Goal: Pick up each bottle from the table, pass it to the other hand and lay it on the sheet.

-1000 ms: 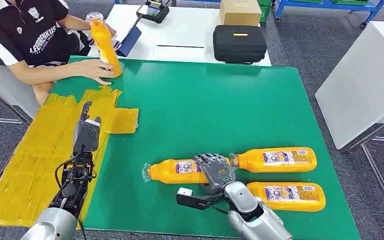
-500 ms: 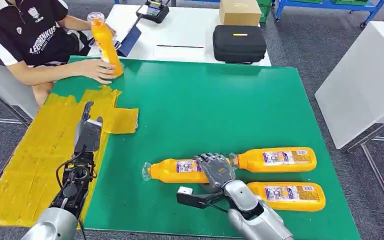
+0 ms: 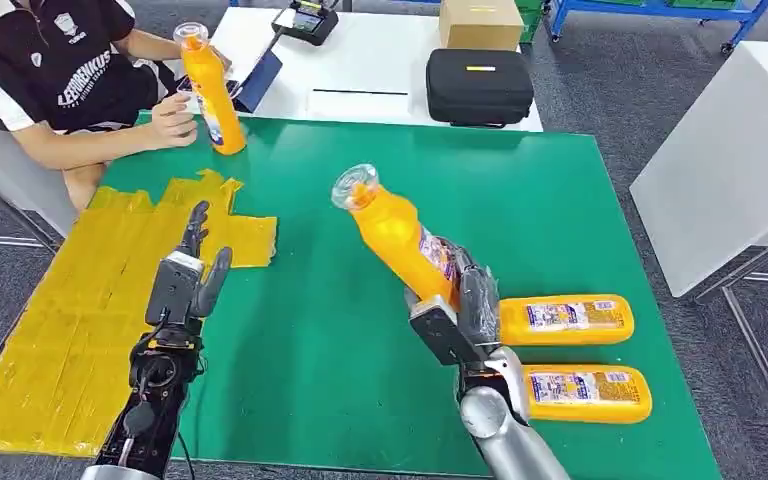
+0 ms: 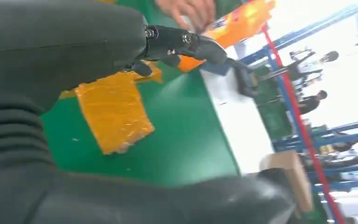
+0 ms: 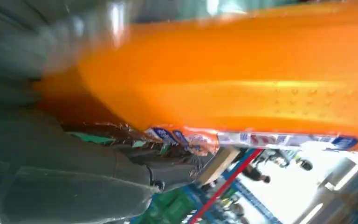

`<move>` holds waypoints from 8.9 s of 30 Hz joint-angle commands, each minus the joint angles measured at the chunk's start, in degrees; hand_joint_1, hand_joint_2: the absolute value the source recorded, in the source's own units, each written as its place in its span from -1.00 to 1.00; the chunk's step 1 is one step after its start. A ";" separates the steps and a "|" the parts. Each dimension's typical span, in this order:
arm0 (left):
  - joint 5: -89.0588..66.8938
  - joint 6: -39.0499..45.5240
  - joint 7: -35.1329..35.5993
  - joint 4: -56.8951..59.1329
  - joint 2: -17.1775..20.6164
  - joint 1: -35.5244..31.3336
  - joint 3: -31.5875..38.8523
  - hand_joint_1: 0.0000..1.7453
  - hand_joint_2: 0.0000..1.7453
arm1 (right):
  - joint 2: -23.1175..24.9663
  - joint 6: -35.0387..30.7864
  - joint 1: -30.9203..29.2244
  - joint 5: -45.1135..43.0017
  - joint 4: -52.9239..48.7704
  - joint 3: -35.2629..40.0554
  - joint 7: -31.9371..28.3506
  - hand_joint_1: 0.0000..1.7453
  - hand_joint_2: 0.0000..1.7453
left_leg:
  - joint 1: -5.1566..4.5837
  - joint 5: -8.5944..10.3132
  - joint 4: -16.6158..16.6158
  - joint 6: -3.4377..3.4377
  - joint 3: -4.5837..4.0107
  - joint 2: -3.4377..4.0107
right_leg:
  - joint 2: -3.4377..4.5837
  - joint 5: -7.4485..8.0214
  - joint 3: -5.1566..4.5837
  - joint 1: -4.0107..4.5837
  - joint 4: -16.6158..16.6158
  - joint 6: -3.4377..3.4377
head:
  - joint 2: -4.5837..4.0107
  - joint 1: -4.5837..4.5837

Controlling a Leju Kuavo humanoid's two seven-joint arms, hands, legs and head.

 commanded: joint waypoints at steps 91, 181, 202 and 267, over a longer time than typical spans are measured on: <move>25.90 -19.87 1.56 9.74 -1.75 -9.07 -16.86 1.00 1.00 | 6.48 -7.44 -3.33 -6.92 15.01 8.43 -11.29 -1.00 1.00 | 0.06 -0.09 -0.02 -0.12 0.25 0.01 | -0.08 -0.11 0.23 0.07 0.00 -0.10 | 0.00 0.02; -67.97 26.15 24.20 44.03 14.41 -20.46 -15.35 -1.00 1.00 | 1.97 -1.22 5.90 -6.03 -14.52 -0.53 -8.96 -1.00 1.00 | 0.11 -0.13 0.02 -0.13 0.26 0.01 | -0.07 -0.15 0.22 0.10 0.05 -0.16 | 0.00 0.04; -64.50 35.11 20.54 41.38 10.56 -20.31 -10.55 -1.00 -1.00 | 1.49 -1.91 5.36 -6.13 -13.92 -0.60 -8.32 -1.00 1.00 | 0.14 -0.11 0.03 -0.12 0.25 -0.07 | -0.17 -0.16 0.23 0.11 0.06 -0.14 | 0.00 0.04; 11.77 -7.79 -9.75 4.90 3.56 -6.64 -9.66 -1.00 1.00 | -30.50 23.49 5.32 21.61 -10.22 -16.43 3.19 -1.00 1.00 | 0.01 -0.11 -0.05 -0.10 0.25 -0.27 | -0.21 -0.12 0.33 0.06 -0.10 -0.03 | 0.00 0.00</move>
